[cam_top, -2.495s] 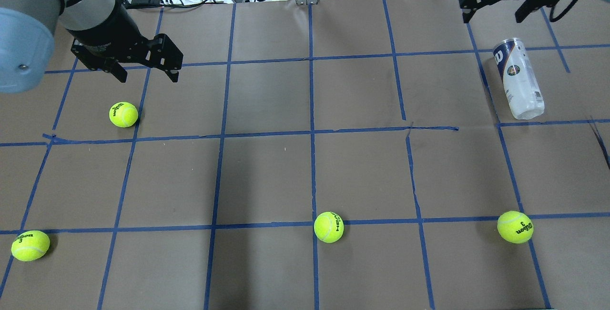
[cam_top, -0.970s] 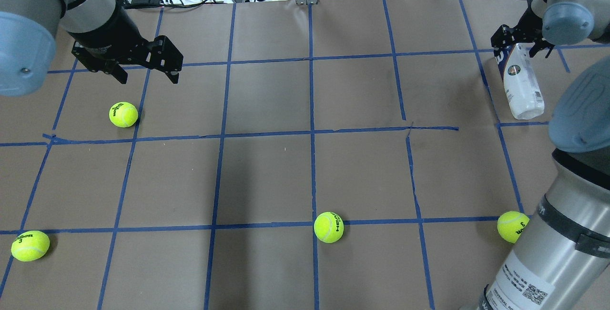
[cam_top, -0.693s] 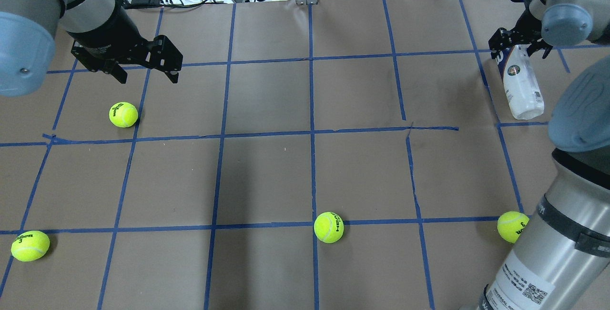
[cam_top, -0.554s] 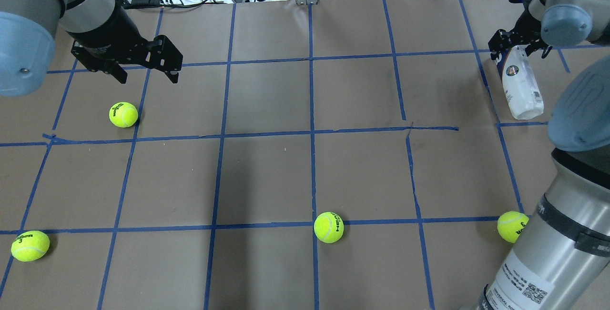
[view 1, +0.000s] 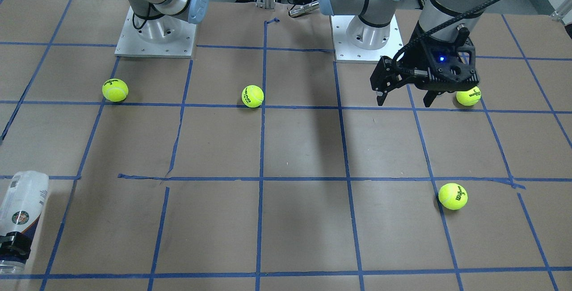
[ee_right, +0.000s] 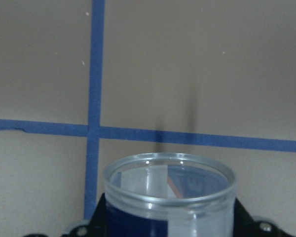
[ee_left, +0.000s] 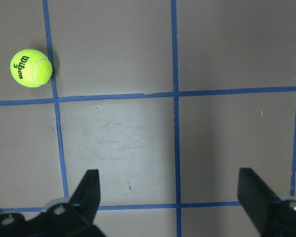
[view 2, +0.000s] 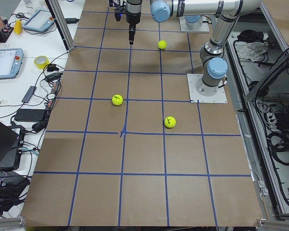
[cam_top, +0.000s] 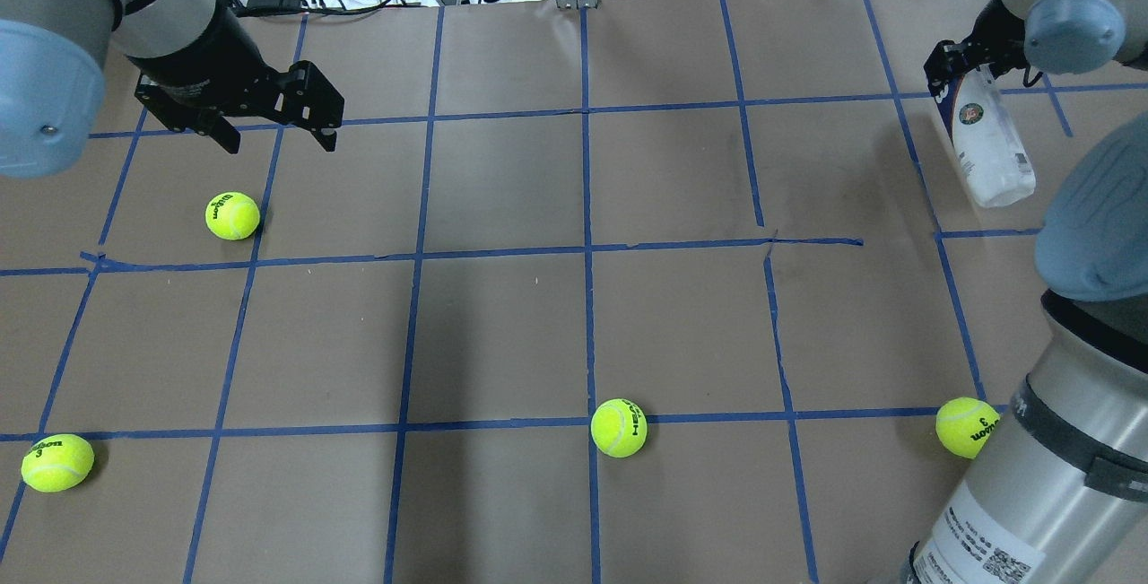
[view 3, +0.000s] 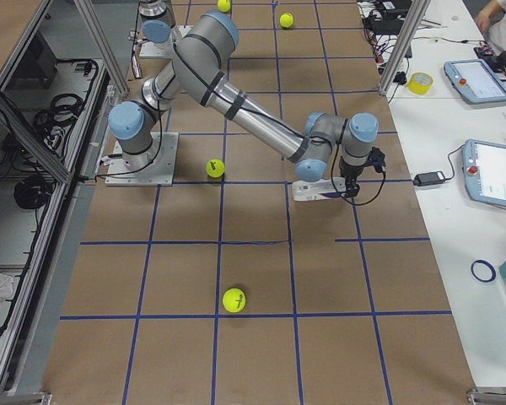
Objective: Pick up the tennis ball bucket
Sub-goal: 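Lift the can and carry it toward the table center with the right gripper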
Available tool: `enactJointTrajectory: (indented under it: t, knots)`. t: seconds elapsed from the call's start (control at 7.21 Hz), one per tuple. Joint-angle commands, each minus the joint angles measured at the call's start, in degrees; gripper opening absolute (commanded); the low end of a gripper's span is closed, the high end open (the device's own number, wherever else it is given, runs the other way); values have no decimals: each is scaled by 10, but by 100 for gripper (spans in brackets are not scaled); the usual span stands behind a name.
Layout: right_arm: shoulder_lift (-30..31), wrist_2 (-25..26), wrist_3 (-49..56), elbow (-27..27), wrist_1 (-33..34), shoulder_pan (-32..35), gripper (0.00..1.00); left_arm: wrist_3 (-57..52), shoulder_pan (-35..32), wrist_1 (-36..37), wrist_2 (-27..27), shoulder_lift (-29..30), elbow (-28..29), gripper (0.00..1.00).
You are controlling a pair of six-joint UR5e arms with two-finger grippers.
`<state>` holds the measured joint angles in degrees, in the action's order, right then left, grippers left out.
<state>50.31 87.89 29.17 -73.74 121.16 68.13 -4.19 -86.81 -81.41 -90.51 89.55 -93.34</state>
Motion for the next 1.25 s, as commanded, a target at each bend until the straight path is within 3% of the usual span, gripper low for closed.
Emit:
enactJointTrajectory:
  t: [0.0,0.28,0.55,0.83,1.11]
  knots:
    - [48,-38,43,-20,-2,49,48,-5,3,-1,-5,-2,-4,100]
    - [88,-28,45,-36,-33,143,26,-5,9,0,-5,-3,-8,100]
    - [95,-13,144,-47,-37,241,16,-33,16,10,5,-1,-25,100]
    - [98,-14,260,-52,-18,362,17,-43,28,9,17,-5,-22,100]
    - [82,-8,399,-75,5,424,16,-39,54,38,21,9,-28,100]
